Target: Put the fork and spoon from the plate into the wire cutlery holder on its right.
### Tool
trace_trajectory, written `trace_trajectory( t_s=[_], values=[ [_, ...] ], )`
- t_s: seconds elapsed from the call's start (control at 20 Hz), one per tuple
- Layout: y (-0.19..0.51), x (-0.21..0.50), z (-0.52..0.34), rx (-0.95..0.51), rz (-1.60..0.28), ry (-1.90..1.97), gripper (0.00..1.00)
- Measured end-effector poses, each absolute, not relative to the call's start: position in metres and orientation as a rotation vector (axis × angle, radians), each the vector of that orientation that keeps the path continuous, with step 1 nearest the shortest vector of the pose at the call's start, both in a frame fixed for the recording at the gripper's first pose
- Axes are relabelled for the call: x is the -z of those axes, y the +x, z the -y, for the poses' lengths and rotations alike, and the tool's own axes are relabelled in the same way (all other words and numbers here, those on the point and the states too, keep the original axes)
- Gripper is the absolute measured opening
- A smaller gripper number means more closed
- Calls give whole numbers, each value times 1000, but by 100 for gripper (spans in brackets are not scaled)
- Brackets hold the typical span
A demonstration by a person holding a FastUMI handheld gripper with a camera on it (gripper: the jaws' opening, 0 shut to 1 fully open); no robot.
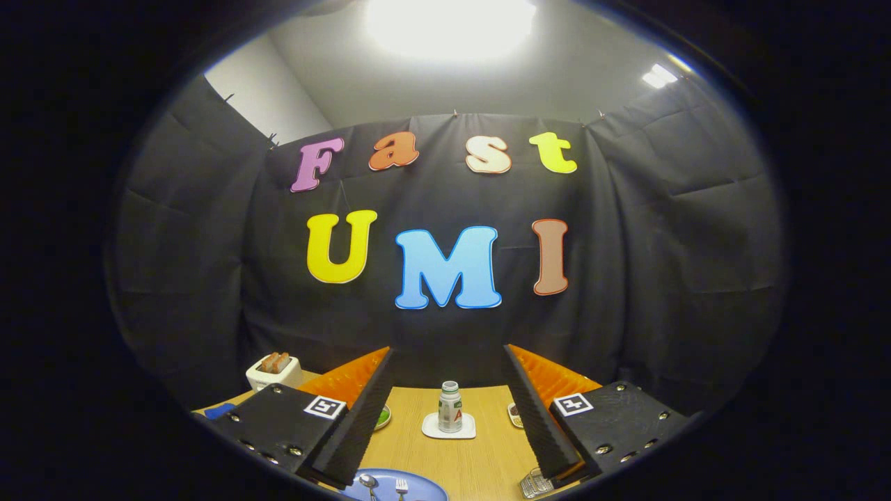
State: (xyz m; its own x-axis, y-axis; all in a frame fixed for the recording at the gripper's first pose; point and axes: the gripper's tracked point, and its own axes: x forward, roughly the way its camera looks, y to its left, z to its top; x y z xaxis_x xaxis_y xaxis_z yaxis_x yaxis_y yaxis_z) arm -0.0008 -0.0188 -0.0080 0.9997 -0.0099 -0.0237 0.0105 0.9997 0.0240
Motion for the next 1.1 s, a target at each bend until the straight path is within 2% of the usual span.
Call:
trace_trajectory(
  t_s=[0.35,0.8,1.1],
  values=[
    [-6,20,-5,-70,-48,1,93],
    [-7,103,-16,-94,-353,15,93],
    [-10,139,-24,-100,-468,0,93]
  ],
)
